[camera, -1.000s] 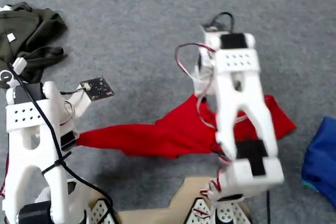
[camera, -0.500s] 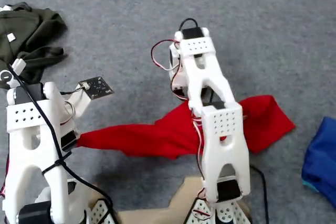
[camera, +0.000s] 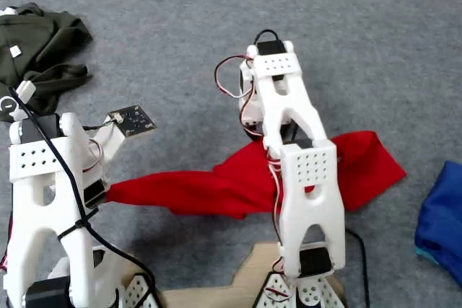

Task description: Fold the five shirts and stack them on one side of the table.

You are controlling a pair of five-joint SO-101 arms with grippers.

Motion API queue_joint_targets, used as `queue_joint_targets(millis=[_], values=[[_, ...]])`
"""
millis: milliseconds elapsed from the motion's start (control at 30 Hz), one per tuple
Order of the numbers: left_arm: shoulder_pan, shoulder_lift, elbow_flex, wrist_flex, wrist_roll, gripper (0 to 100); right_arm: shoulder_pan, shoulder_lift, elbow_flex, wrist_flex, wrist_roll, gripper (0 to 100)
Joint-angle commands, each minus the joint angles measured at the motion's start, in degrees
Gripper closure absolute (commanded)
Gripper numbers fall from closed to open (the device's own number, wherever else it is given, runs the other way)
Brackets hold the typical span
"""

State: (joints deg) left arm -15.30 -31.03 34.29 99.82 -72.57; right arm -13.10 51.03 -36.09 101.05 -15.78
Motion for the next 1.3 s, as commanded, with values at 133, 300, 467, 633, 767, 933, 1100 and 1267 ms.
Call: queue_joint_targets(millis=[133,300,467,633,767,933,1100,1267], values=[[0.09,-1.27,-0.53,0.97,0.35,98,0.92,-0.22,0.4,0.0,-0.7,82.2],[-0.09,-1.27,-0.53,0.97,0.44,98,0.92,-0.22,0.22,-1.85,-0.7,86.4],[-0.35,-1.36,-0.53,0.97,0.53,98,0.92,-0.22,0.4,-1.49,-0.7,96.5],[-0.44,-1.36,-0.53,0.97,0.62,98,0.92,-0.57,0.04,0.26,-0.7,96.8],[-0.44,-1.36,-0.62,0.97,0.62,98,1.63,-0.75,-0.31,0.26,-0.7,98.6],[-0.44,-1.36,-0.97,0.97,0.79,98,3.82,-1.27,-3.74,1.23,-0.7,99.5],[0.09,-1.36,-6.68,0.88,8.97,98,5.05,-9.36,-5.32,1.23,-0.44,99.5],[0.18,-1.36,-17.67,0.88,16.44,98,4.62,-25.45,-8.13,1.05,-0.35,99.5]])
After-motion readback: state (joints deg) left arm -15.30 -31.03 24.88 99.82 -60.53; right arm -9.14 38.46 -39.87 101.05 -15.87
